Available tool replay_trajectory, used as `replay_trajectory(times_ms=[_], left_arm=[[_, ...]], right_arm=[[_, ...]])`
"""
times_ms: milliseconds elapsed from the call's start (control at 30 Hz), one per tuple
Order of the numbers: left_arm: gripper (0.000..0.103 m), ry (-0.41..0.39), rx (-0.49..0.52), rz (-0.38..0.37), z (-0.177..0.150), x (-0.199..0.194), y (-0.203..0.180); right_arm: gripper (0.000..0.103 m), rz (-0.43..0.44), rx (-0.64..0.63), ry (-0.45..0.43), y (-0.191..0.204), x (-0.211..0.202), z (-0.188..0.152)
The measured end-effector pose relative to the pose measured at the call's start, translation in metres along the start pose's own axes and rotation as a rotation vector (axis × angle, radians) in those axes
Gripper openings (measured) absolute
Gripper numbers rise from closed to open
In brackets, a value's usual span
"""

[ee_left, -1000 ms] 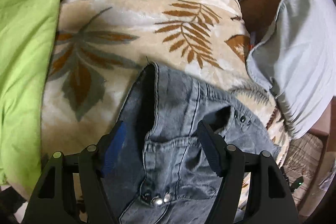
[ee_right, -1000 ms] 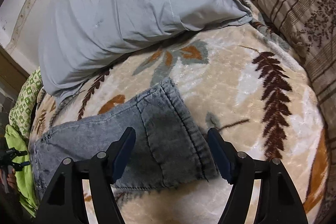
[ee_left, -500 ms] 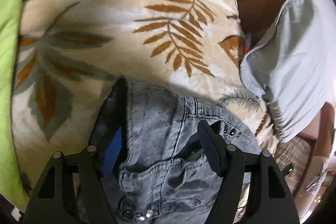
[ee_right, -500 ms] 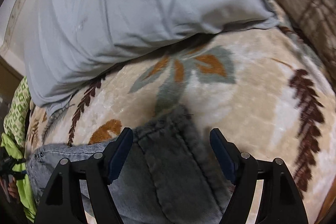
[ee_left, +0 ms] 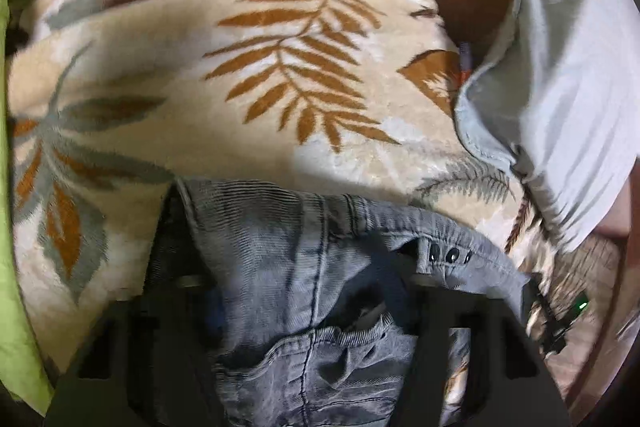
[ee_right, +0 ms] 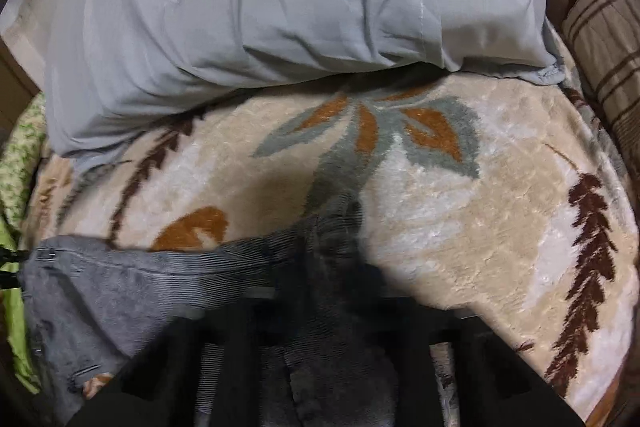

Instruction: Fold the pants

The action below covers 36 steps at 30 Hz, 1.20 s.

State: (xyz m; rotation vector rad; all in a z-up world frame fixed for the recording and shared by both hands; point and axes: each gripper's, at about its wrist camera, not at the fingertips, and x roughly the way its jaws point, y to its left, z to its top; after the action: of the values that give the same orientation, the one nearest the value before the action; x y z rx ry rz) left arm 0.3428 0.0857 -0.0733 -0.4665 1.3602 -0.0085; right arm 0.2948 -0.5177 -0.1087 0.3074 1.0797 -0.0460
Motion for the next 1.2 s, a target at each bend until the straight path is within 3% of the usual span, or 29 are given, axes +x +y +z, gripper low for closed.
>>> replay_trajectory(times_ms=[67,167,333,533,667,933,1200], left_arm=[[0.018,-0.03,0.05,0.06,-0.005,-0.006,-0.009],[0.003,-0.095,0.092,0.126,-0.011,-0.021,-0.015],[0.002,-0.241,0.136,0.189,-0.024,-0.061,-0.025],[0.002,-0.354,0.181,0.188,-0.054,-0.101,-0.036],[0.002,-0.414,0.199,0.187,-0.081,-0.124,-0.034],[0.002,-0.535,0.196,0.17,-0.152,-0.162,-0.027],[0.002,-0.552,0.192,0.131,-0.216,-0.173,-0.005]], right_arm=[[0.013,-0.015,-0.024,-0.032,0.002,-0.011,-0.003],[0.013,-0.011,-0.003,-0.095,0.002,-0.032,-0.007],[0.013,-0.011,0.013,-0.176,-0.005,-0.072,-0.01],[0.013,-0.022,0.0,-0.253,0.007,-0.119,-0.017],[0.013,-0.018,0.004,-0.29,0.006,-0.149,-0.039],[0.013,-0.001,0.027,-0.331,-0.005,-0.2,-0.109],[0.013,0.0,0.019,-0.315,-0.015,-0.238,-0.2]])
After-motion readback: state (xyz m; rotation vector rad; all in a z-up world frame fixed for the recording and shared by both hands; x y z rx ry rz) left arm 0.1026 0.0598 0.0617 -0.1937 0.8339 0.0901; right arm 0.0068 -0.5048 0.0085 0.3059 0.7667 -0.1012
